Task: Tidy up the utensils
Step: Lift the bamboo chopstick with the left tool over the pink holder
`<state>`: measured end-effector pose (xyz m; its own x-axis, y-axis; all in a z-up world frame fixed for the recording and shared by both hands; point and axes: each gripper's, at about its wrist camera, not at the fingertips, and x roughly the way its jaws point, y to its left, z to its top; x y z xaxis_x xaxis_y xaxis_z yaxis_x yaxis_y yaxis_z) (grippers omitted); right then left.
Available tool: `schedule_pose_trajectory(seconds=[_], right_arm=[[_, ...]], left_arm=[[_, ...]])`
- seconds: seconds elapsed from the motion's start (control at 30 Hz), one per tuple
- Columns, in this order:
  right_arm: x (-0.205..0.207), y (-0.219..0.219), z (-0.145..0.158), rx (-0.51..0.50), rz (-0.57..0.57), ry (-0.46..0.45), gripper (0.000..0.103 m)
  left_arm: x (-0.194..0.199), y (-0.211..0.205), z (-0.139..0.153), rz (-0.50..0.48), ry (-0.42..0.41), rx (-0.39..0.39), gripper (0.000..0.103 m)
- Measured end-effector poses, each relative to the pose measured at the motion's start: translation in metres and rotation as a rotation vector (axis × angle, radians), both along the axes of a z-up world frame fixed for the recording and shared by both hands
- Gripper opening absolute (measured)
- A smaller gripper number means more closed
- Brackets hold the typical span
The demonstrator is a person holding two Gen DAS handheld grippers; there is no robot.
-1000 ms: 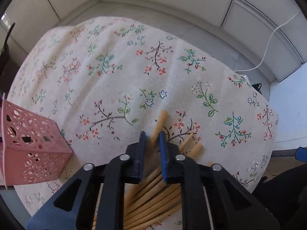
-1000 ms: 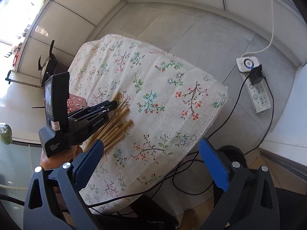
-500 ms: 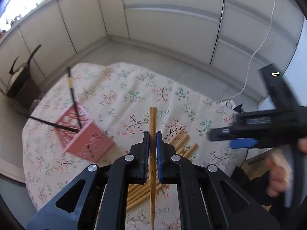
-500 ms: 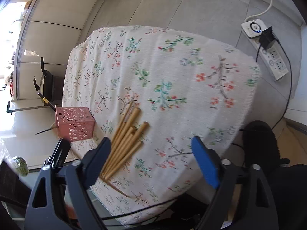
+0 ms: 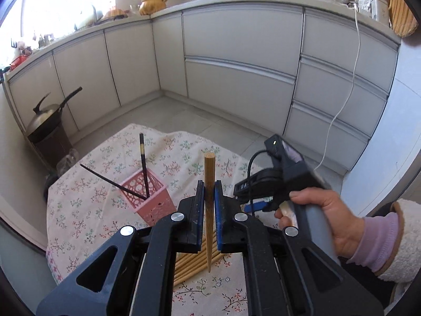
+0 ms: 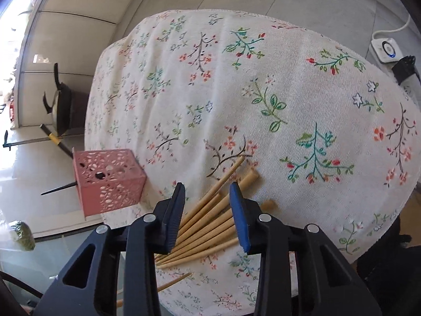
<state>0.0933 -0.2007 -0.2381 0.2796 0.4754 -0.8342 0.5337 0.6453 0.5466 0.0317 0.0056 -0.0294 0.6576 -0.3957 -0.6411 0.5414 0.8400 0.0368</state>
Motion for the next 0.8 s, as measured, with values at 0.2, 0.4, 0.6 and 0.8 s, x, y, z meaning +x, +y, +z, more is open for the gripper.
schedule_pose_trajectory(seconds=[0.2,0.4,0.6,0.8], right_arm=[[0.016,0.007,-0.014,-0.045,0.026,0.060,0.036],[0.037,0.023,-0.012,-0.169,0.061,0.117,0.017],[0.042,0.022,-0.014,-0.155,0.003,0.126,0.014],[0.030,0.010,0.009,-0.121,-0.039,-0.020,0.011]], left_arm=[[-0.003,0.011,0.014,0.020,-0.038,-0.024,0.007],[-0.014,0.026,0.039,0.053,-0.101,-0.060,0.007],[-0.016,0.044,0.054,0.107,-0.136,-0.095,0.007],[-0.021,0.058,0.066,0.150,-0.164,-0.134,0.007]])
